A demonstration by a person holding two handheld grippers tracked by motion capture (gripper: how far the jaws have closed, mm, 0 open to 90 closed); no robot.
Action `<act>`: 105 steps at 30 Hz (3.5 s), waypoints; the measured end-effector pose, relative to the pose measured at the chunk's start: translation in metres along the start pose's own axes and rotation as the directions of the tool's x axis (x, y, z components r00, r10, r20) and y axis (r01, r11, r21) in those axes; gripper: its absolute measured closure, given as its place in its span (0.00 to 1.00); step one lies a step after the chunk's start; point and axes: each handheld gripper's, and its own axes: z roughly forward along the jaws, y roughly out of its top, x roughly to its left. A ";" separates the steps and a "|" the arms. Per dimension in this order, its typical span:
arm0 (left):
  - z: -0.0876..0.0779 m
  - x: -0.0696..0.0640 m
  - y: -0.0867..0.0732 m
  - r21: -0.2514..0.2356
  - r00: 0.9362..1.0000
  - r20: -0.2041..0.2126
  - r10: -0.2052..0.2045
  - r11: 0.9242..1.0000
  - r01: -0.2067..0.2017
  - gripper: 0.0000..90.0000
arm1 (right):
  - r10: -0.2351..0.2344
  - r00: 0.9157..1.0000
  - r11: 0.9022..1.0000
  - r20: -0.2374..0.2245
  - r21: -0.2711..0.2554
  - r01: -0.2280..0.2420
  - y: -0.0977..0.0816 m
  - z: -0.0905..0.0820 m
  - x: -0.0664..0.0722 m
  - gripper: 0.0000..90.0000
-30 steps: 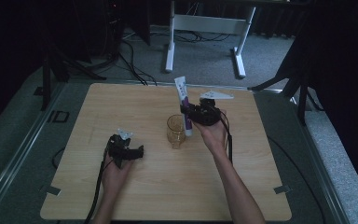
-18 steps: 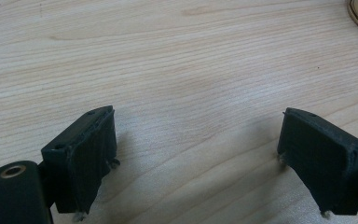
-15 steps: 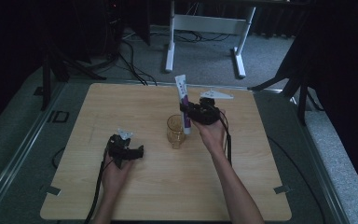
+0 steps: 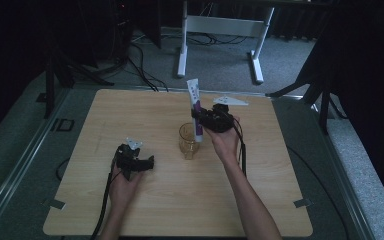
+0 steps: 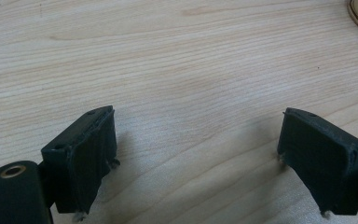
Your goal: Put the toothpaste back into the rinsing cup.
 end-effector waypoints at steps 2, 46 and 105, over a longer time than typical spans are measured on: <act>0.000 0.000 0.000 0.000 1.000 0.000 0.000 1.000 0.000 0.13 | 0.001 1.000 1.000 0.006 -0.005 -0.001 0.000 0.001 0.000 0.78; 0.000 0.000 0.000 -0.001 1.000 -0.001 -0.001 1.000 0.001 0.13 | -0.045 0.998 0.998 0.045 -0.035 0.047 0.009 0.018 0.005 0.77; 0.000 0.000 0.000 0.000 1.000 0.002 0.001 1.000 -0.001 0.13 | -0.188 0.982 0.980 -0.016 0.060 0.189 -0.031 -0.023 0.019 0.41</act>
